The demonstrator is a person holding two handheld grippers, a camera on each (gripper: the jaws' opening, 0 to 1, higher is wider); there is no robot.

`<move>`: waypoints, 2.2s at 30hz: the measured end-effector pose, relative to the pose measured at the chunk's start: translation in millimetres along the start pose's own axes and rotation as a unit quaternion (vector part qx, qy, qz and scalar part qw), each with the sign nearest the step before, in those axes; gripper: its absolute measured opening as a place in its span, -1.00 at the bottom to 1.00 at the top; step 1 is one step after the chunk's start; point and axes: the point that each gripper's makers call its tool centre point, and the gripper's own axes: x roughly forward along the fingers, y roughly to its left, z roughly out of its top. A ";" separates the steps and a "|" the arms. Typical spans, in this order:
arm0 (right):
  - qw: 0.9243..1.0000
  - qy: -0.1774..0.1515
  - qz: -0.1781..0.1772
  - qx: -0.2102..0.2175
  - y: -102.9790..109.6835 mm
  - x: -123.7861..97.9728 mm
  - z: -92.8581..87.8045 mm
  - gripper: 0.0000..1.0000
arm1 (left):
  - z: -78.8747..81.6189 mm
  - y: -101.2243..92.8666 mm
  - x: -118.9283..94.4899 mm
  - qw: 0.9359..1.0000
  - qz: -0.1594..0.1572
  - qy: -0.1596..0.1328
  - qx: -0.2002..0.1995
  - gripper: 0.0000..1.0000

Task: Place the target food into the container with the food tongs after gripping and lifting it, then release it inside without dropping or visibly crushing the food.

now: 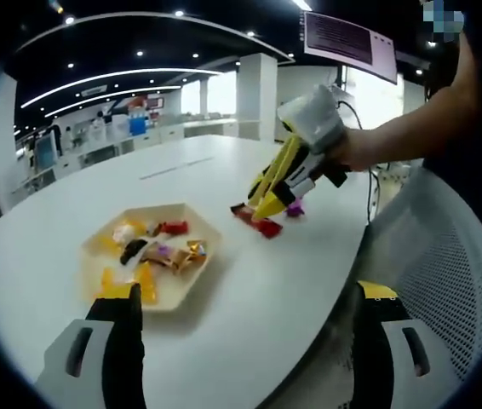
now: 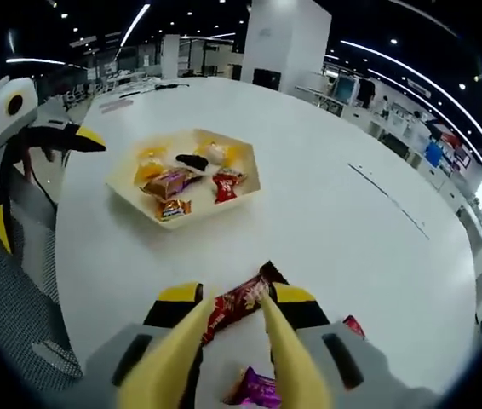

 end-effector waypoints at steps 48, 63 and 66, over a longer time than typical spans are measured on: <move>0.996 0.046 0.053 0.053 -2.9 11.0 -18.1 -0.41 | -1.3 4.6 -1.4 1.000 0.011 0.002 -0.005 0.99; 0.996 0.048 0.068 0.037 -5.4 7.4 -12.9 -0.54 | -0.6 4.1 -1.6 1.000 0.010 0.001 -0.003 0.99; 0.996 0.046 0.069 0.031 -9.6 4.9 -6.7 -0.53 | -0.6 3.4 -1.3 1.000 0.008 0.001 -0.002 0.99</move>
